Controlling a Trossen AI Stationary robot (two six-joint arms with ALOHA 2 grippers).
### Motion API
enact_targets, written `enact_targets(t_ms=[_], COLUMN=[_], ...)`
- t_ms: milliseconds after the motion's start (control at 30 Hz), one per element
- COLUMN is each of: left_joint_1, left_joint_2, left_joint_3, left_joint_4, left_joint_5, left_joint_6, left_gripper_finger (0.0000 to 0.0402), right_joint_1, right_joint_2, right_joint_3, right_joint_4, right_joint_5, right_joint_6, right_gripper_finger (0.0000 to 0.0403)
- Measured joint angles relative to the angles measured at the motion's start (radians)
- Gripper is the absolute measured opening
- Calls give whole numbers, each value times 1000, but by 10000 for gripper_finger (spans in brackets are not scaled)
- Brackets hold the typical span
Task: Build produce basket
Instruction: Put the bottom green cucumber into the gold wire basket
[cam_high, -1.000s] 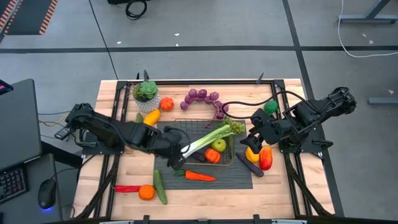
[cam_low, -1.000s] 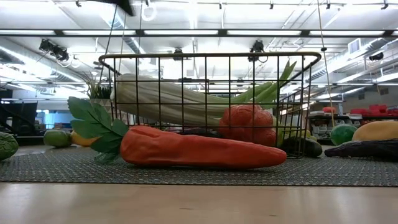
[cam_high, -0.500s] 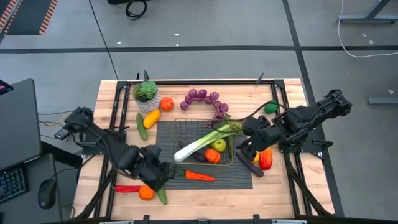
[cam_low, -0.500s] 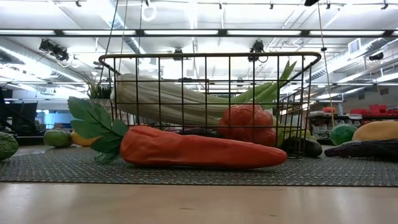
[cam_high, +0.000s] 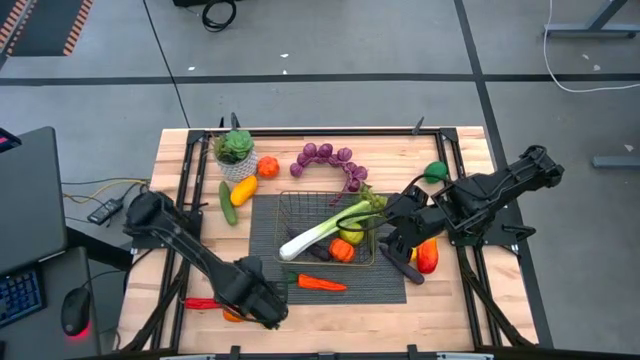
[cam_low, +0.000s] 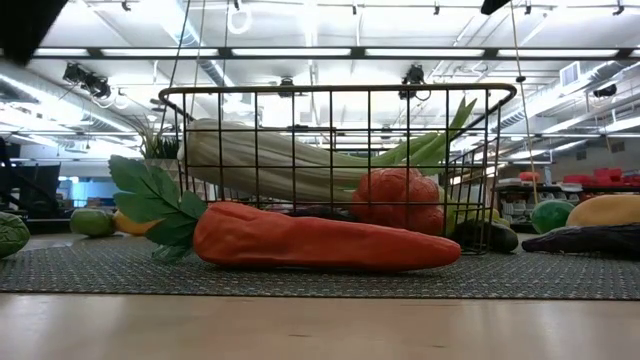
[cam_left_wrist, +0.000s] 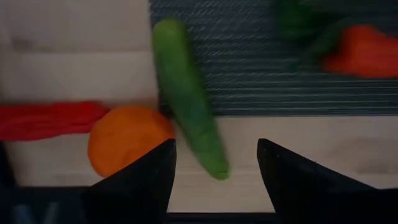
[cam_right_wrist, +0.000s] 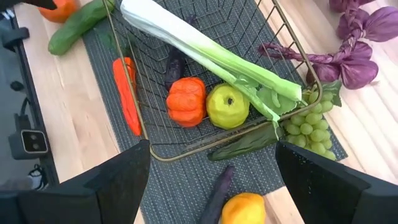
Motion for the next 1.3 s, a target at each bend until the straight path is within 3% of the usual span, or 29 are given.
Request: enact_targets(t_ms=[133,467,667,833,1300], left_joint_1=[2,62,112,113,92], left_joint_2=[53,82,84,80,66], left_joint_3=[0,-40,-153,-196,-216], left_joint_4=[-12,-15,147,239,198], left_joint_5=[71,75,194,202,195], left_joint_6=[5,105,191,205,203], left_gripper_finger=[231,231,231,231,231], right_joint_1=[9,63,80,98,118], right_joint_2=[-5,-10,-10,-10,-10], right_joint_3=[0,0,0,0,0], right_joint_4=[-2,-3,-4,-5,-8], right_joint_5=[-9,-13,-13,-13,2], right_joint_6=[0,4,41,81,112], right_gripper_finger=[348,348,348,348,348])
